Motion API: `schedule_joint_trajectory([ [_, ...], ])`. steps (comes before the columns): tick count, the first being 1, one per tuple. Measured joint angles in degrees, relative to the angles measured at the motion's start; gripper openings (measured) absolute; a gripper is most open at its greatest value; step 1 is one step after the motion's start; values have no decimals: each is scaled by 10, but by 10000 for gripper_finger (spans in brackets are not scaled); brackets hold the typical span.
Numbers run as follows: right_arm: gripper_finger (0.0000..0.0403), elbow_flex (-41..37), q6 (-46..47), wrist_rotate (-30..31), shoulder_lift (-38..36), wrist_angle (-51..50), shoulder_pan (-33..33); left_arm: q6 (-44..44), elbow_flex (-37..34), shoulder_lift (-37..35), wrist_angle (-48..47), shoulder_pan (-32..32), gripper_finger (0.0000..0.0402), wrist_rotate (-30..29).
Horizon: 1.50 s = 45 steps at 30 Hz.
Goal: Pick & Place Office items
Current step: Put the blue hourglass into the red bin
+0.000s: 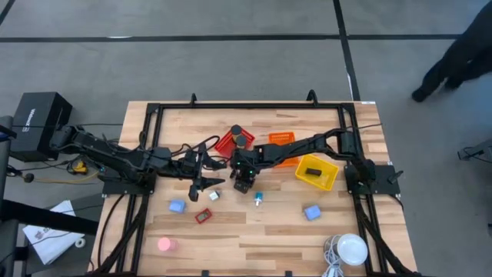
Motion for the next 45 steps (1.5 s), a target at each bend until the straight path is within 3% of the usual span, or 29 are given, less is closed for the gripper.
schedule_joint_trajectory([
  [5,151,0,0,-1,0,0,0,0,0,0,0,0,214,0],
  [14,201,0,0,-2,0,0,0,0,0,0,0,0,214,0],
  [22,149,0,0,-2,0,0,0,0,0,0,0,0,214,0],
  [31,183,0,-4,-2,0,-1,0,0,0,0,0,0,214,0],
  [38,149,0,-6,-2,-1,-3,0,0,0,0,0,0,214,0],
  [45,197,0,-6,-2,-1,-7,1,0,0,0,0,0,214,0],
])
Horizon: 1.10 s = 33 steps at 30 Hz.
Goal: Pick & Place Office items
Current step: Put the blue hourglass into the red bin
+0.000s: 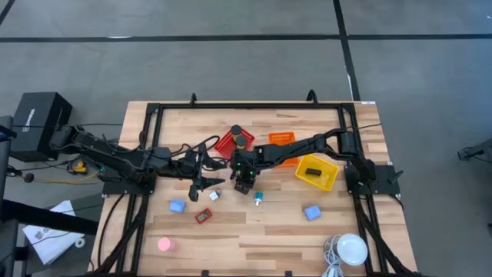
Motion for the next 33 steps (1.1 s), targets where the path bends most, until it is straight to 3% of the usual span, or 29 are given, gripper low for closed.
schedule_joint_trajectory([
  [9,154,0,0,1,0,-2,0,0,0,0,0,0,214,0],
  [17,197,0,0,1,0,-1,0,0,0,0,0,0,214,0],
  [25,147,0,0,1,0,-2,0,0,0,0,0,0,214,0],
  [33,175,0,0,1,0,-1,0,0,0,0,0,0,214,0],
])
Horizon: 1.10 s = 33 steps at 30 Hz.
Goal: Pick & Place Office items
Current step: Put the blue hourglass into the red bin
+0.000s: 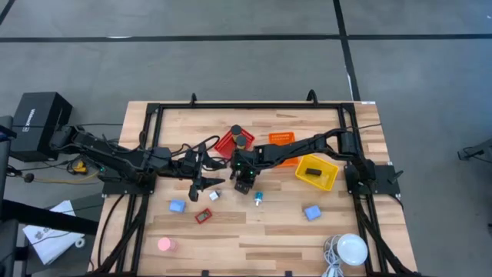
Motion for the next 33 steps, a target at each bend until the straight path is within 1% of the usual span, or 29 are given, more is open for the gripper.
schedule_joint_trajectory([
  [2,170,0,0,1,0,0,0,0,0,0,0,0,214,0],
  [7,137,0,0,0,0,0,0,0,0,0,0,0,214,0],
  [9,138,0,0,0,0,0,0,0,0,0,0,0,214,0],
  [14,155,0,0,0,0,0,0,0,0,0,0,0,214,0],
  [21,128,0,0,-2,0,0,0,0,0,0,0,0,214,0],
  [23,133,0,0,-2,0,0,0,0,0,0,0,0,214,0],
  [26,150,0,-1,-2,0,0,0,0,0,0,0,0,214,0],
  [28,153,0,-10,-1,0,0,0,0,0,0,0,0,214,0],
  [33,127,0,-12,-2,0,3,-1,0,0,0,0,0,214,0],
])
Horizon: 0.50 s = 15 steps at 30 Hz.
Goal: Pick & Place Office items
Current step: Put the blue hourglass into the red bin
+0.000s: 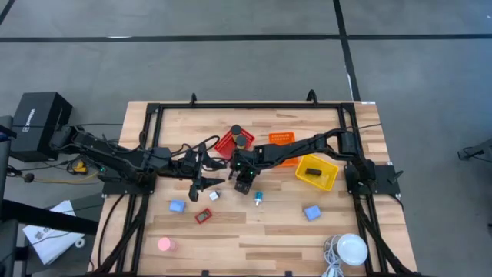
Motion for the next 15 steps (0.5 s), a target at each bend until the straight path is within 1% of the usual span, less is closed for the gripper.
schedule_joint_trajectory([
  [5,128,0,-3,-3,0,0,-5,0,0,0,0,0,214,0],
  [10,148,0,-16,2,-6,-1,-7,0,0,0,0,0,214,0],
  [13,132,9,-18,2,-16,-19,-10,0,0,0,0,0,214,0],
  [15,124,23,-28,1,-18,-10,-12,0,0,0,0,0,214,0],
])
